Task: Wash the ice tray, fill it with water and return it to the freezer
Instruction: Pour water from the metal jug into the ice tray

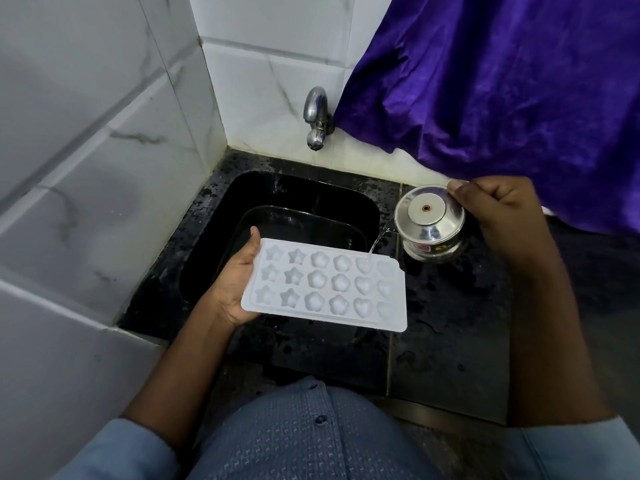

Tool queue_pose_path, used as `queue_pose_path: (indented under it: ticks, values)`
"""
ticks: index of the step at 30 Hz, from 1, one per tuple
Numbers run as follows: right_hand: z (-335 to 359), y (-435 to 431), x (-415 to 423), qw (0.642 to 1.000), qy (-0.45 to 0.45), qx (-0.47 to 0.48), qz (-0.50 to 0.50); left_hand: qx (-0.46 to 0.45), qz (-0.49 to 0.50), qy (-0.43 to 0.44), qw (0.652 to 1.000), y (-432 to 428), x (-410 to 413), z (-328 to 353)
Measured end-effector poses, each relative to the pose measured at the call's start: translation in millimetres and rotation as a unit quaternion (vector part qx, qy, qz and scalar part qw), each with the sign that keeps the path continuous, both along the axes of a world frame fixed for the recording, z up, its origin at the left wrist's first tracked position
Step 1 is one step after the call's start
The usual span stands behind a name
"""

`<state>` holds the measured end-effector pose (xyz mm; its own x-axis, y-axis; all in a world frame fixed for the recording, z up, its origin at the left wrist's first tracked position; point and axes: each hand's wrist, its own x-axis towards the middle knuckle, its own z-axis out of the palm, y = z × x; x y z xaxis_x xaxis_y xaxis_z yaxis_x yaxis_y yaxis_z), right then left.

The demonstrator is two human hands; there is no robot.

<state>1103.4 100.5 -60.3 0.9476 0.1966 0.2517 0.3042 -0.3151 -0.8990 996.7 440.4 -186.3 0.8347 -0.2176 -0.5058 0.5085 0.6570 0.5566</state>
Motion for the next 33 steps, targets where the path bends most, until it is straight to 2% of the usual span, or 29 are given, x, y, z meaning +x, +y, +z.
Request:
queue_pose_path:
  ticks: [33]
  values:
    - [10.0, 25.3, 2.4, 1.0, -0.025, 0.0, 0.009, 0.001, 0.01, -0.017, 1.0, -8.2, 5.0, 0.5]
